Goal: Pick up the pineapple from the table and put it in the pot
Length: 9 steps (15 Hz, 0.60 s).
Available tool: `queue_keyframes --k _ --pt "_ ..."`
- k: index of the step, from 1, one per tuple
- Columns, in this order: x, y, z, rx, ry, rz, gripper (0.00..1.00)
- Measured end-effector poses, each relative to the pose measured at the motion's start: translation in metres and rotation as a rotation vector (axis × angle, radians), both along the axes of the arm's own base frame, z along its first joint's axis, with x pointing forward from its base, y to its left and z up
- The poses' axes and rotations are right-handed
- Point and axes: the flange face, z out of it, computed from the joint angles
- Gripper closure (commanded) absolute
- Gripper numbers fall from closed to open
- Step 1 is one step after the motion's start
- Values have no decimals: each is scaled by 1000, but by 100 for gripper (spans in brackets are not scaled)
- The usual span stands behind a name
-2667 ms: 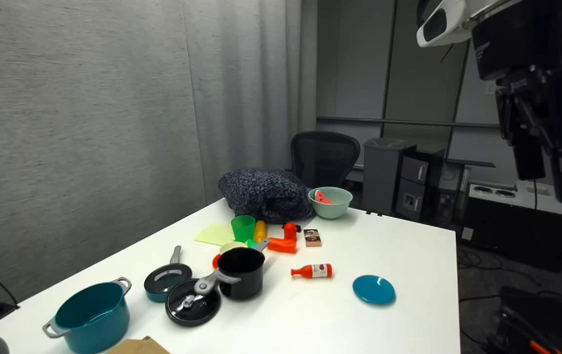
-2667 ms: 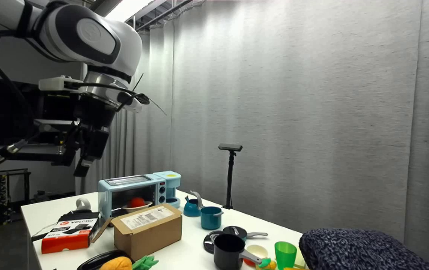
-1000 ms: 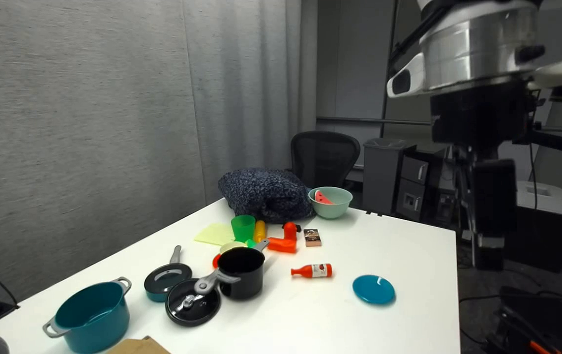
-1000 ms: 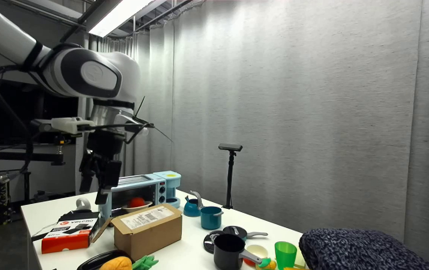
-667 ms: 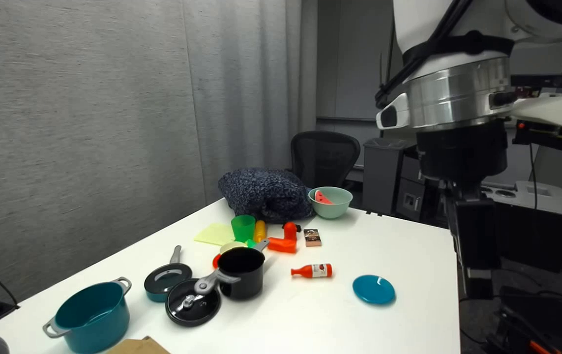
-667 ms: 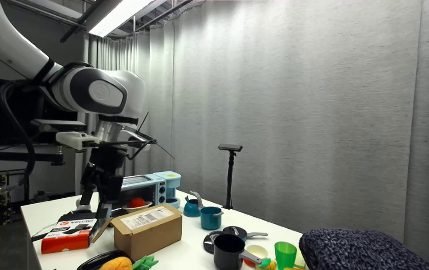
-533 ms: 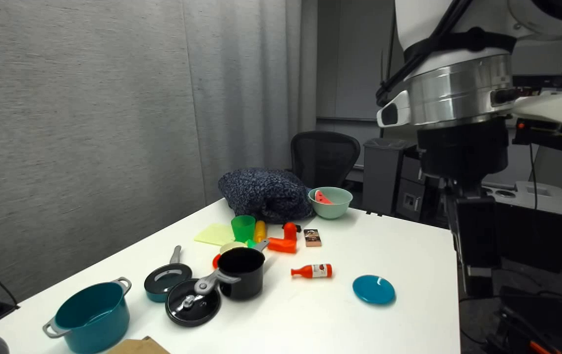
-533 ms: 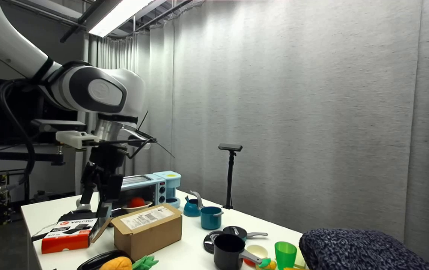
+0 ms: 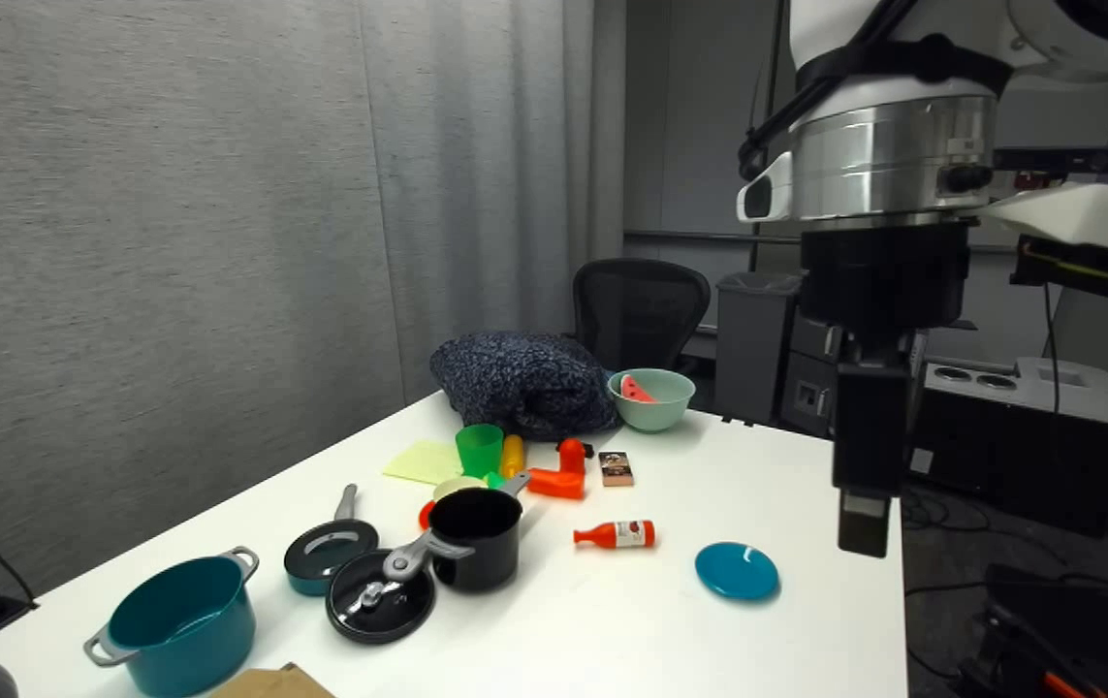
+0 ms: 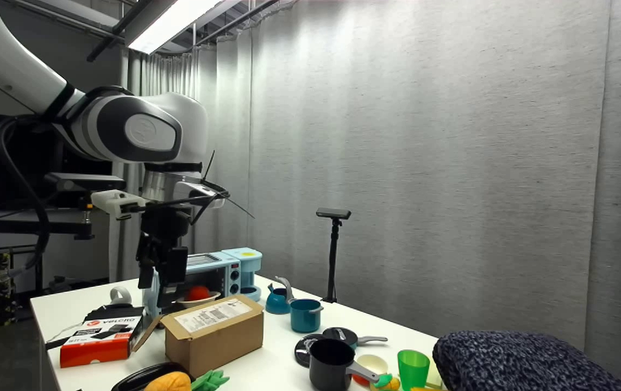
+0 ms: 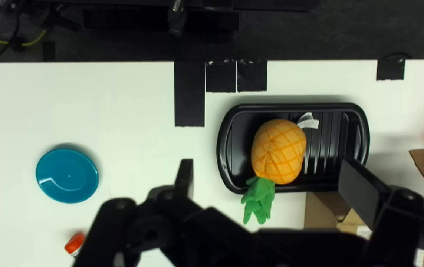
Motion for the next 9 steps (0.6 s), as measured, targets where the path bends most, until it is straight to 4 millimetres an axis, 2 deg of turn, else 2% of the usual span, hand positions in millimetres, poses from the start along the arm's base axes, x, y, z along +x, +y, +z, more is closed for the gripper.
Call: queue_keyframes --k 3,5,9 --pt "12 6 -4 0 -71 -10 0" --pt "22 11 -19 -8 -87 2 0" --pt "45 19 -81 -11 -2 21 0"
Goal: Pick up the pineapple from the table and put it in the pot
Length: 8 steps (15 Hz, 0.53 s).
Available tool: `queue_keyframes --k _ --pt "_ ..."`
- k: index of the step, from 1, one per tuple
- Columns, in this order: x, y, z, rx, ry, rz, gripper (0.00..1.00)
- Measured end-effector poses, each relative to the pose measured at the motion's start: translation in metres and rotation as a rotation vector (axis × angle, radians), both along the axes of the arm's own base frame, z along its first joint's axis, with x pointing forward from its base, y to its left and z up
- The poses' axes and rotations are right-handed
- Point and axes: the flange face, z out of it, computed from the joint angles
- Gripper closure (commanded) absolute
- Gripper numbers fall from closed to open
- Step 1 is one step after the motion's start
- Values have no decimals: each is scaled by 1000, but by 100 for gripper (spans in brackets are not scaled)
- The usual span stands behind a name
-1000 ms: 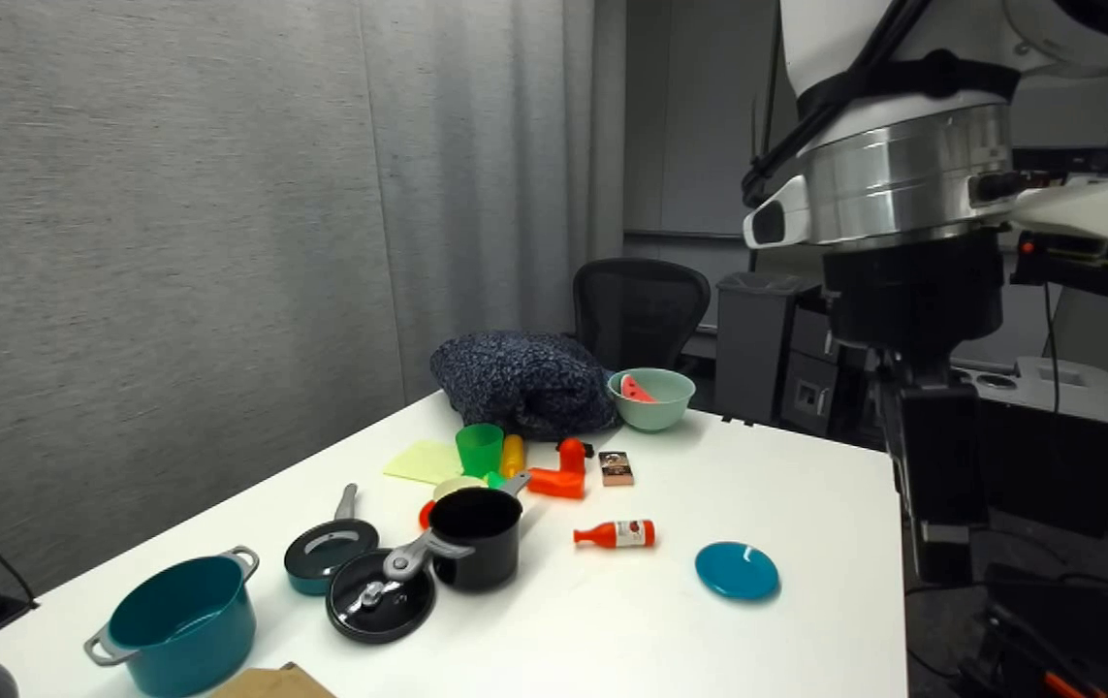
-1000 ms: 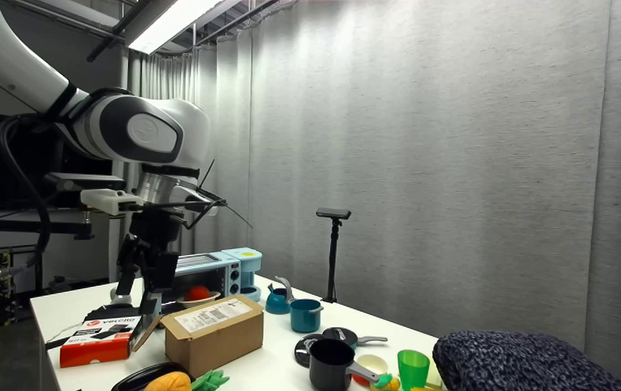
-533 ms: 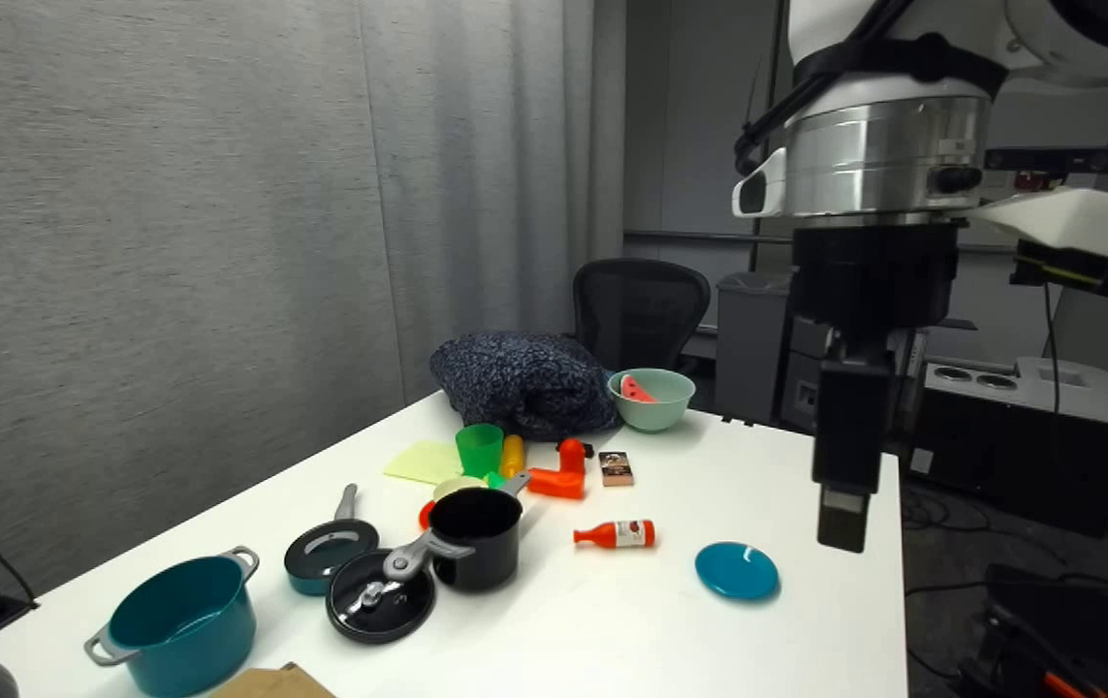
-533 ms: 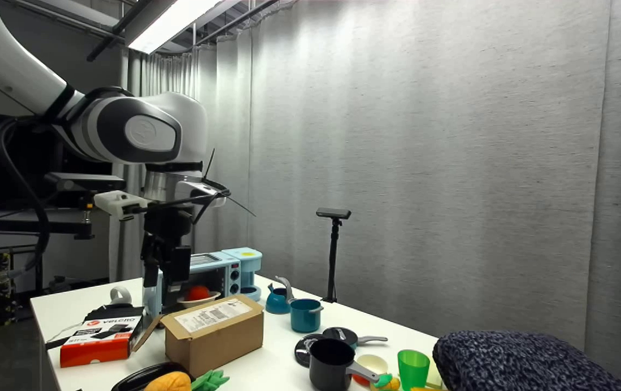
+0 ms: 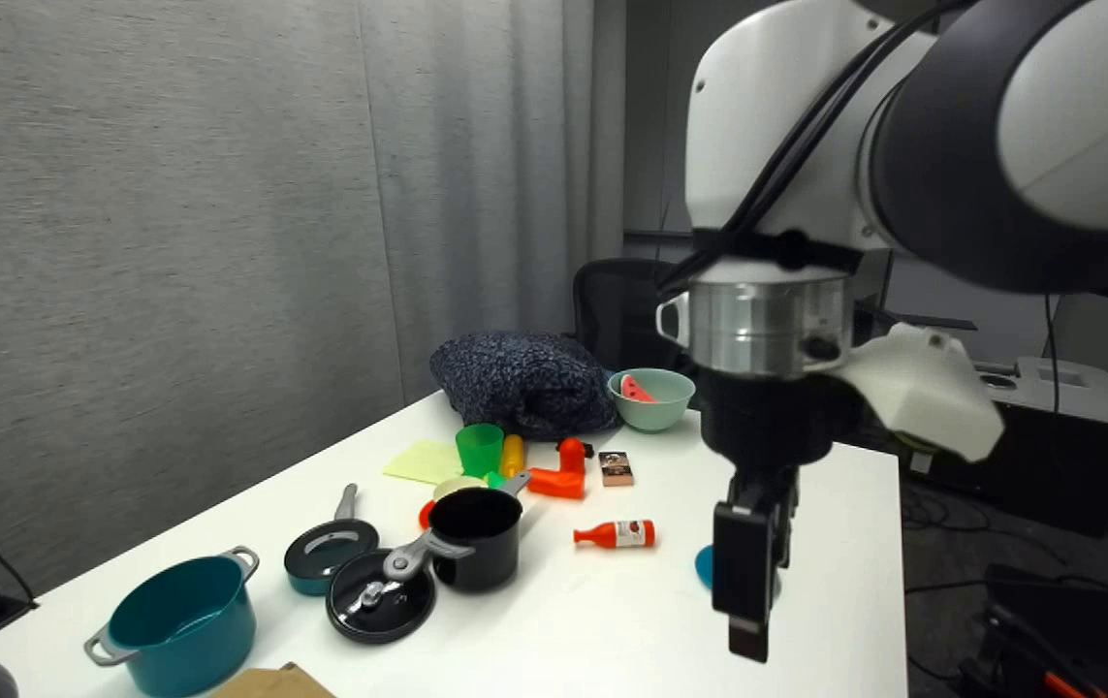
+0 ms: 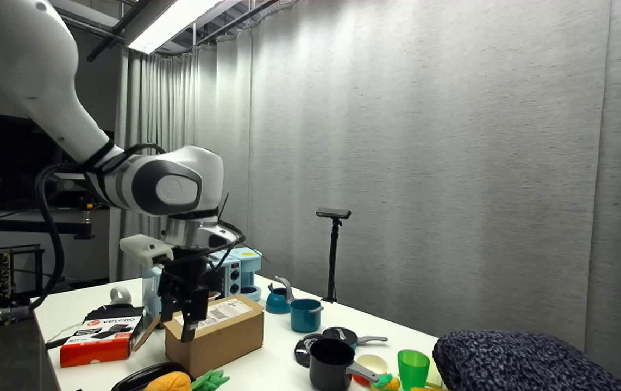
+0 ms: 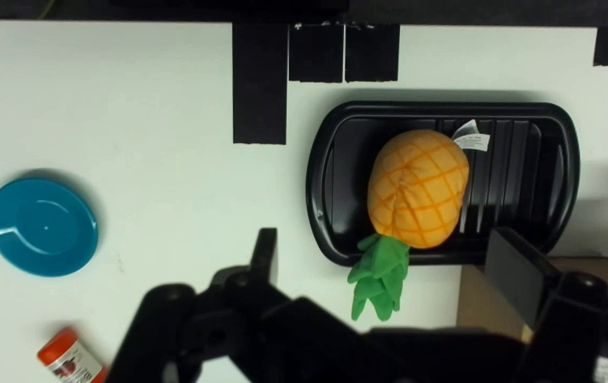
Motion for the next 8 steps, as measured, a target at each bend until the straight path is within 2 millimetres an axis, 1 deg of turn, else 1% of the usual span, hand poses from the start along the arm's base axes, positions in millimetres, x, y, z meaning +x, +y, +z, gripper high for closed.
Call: queue_keyframes --k 2,3,5,8 --pt "12 6 -25 18 57 19 0" --pt "17 8 -31 22 70 25 0" --pt "23 10 -34 25 74 27 0" --pt "24 11 -31 27 69 28 0"
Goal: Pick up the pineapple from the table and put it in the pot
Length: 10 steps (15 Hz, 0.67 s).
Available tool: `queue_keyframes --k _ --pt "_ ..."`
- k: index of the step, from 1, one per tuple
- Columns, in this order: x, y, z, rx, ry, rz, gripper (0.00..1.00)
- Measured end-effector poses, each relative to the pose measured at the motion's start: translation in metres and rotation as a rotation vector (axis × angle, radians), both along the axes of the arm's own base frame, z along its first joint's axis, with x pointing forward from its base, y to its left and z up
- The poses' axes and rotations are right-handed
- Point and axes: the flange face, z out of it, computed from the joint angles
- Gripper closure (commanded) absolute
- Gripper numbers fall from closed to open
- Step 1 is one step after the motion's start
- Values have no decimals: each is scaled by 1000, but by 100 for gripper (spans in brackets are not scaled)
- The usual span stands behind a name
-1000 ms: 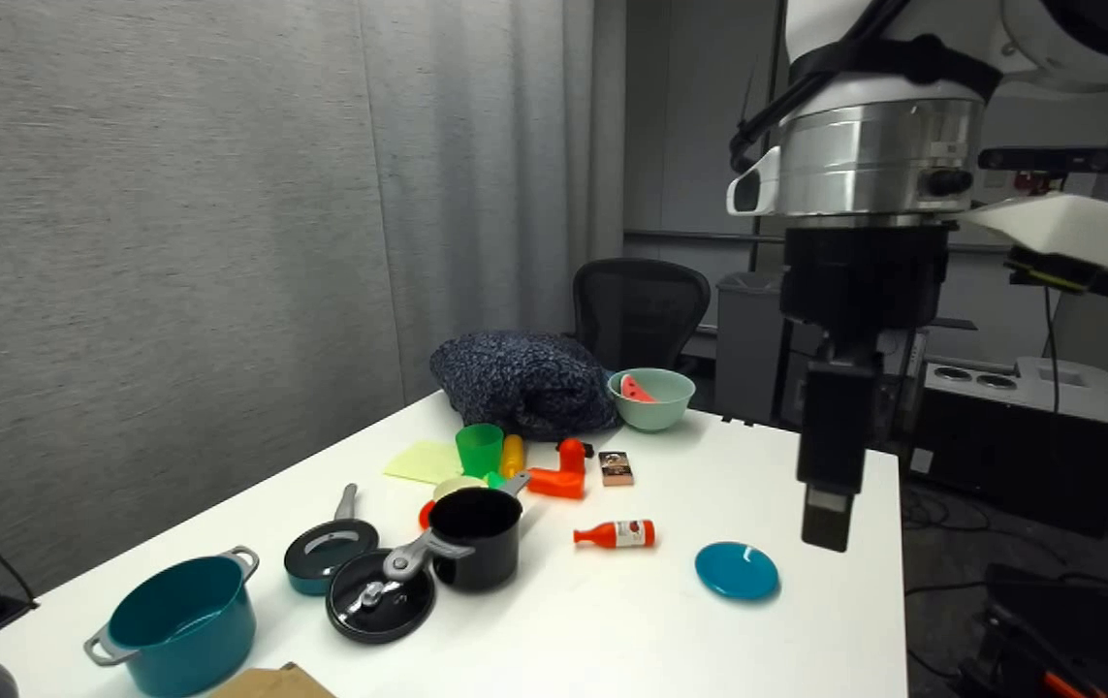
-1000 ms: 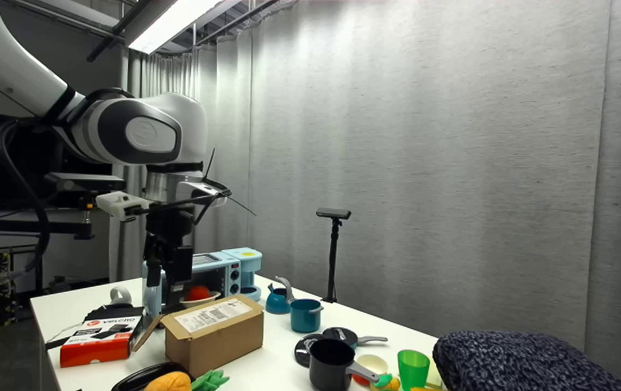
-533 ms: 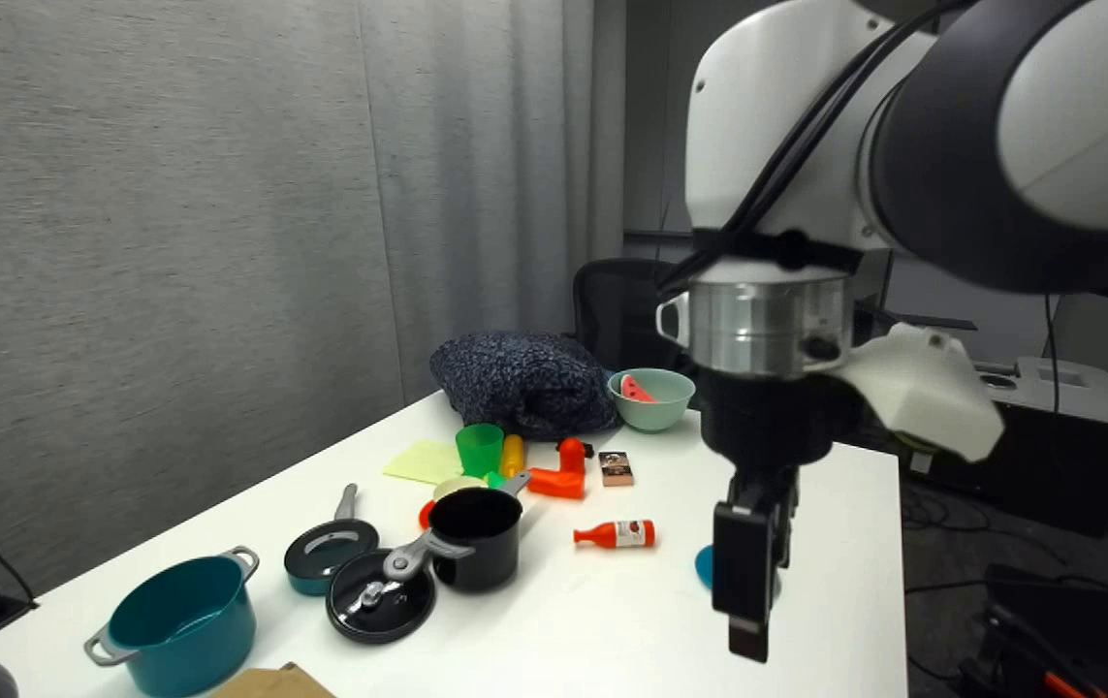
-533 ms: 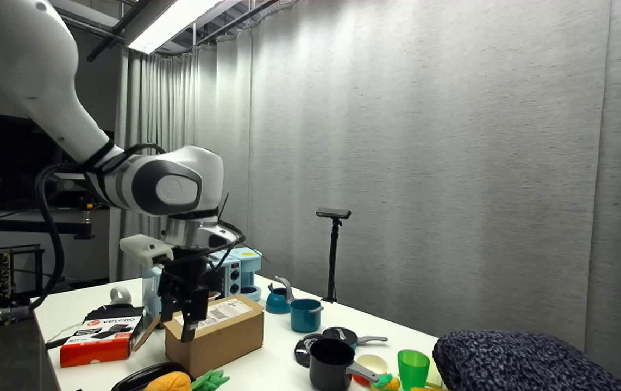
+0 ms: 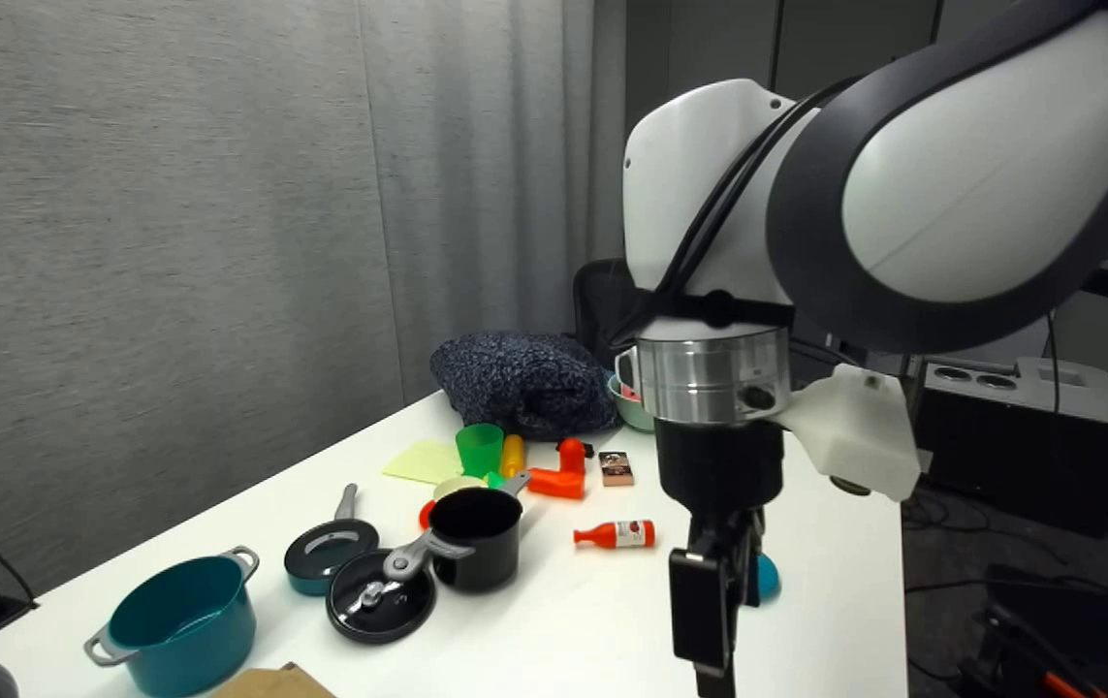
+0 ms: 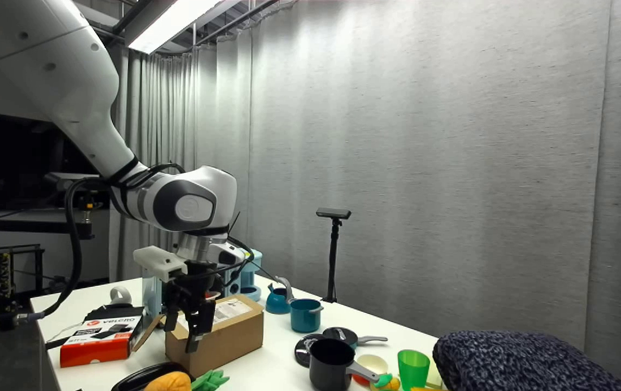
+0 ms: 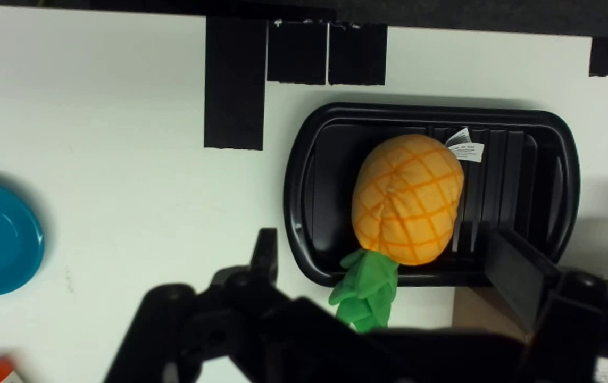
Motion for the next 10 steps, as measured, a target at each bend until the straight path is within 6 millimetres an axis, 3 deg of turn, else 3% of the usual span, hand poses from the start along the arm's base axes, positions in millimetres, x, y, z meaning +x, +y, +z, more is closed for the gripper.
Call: queue_keyframes --k 6,10 --pt "2 -1 -4 3 -15 -5 0" --pt "18 0 -40 16 -38 -8 0"
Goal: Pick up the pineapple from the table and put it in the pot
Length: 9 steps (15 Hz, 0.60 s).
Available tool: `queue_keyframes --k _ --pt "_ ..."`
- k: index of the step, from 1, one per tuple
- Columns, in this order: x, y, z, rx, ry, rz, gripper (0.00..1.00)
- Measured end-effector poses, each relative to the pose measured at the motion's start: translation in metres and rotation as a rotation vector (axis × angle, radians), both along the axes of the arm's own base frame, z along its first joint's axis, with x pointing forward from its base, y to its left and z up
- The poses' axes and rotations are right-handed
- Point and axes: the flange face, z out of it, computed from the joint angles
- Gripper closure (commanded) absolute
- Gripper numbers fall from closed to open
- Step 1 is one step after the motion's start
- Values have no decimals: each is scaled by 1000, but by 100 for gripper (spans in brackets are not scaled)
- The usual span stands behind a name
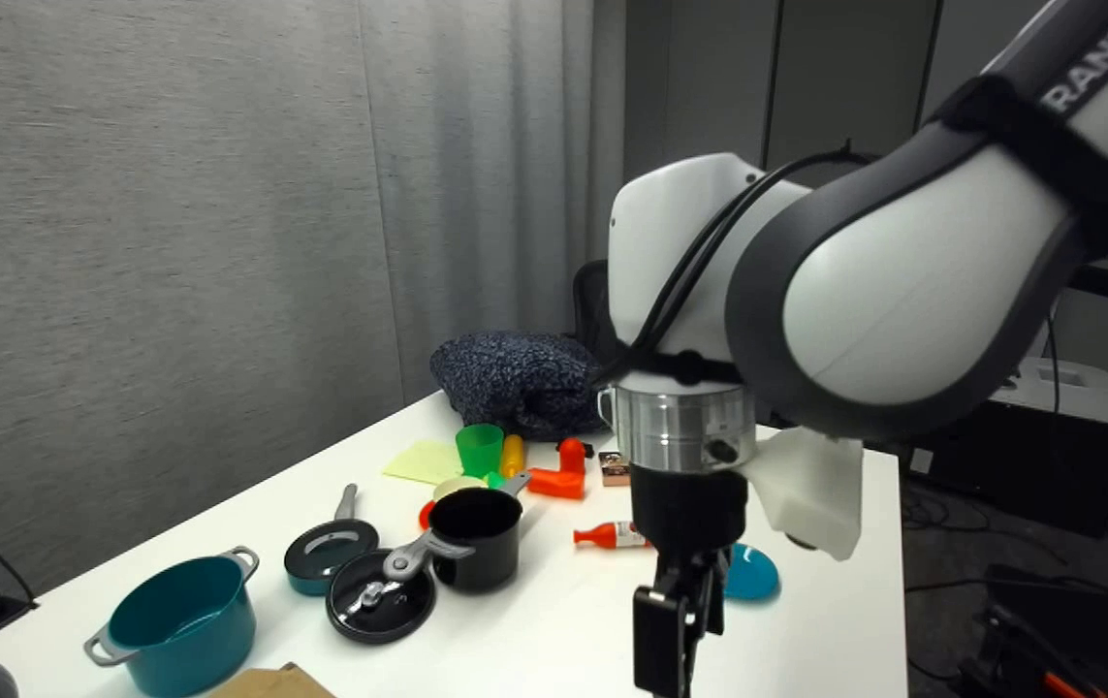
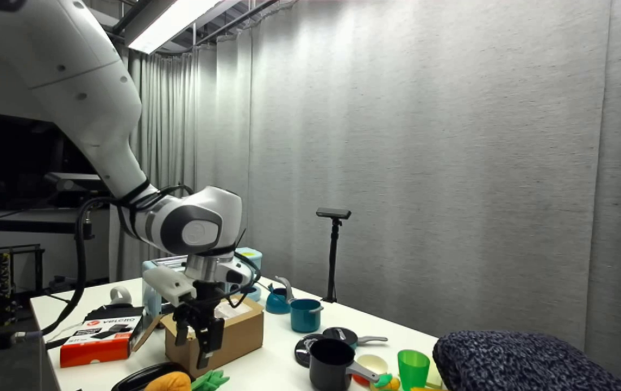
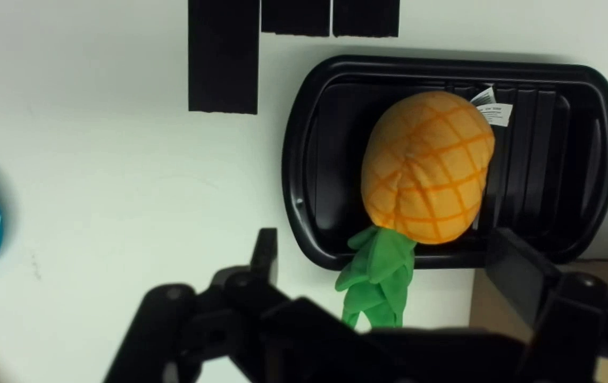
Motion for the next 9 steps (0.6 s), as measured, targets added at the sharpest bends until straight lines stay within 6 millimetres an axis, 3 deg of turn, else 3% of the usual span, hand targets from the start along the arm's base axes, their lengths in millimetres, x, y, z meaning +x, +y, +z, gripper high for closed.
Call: queue_keyframes --k 7,8,9 --pt "34 40 -91 89 63 181 0" --pt "39 47 -100 118 64 214 18" --pt "43 54 -108 150 65 241 26"
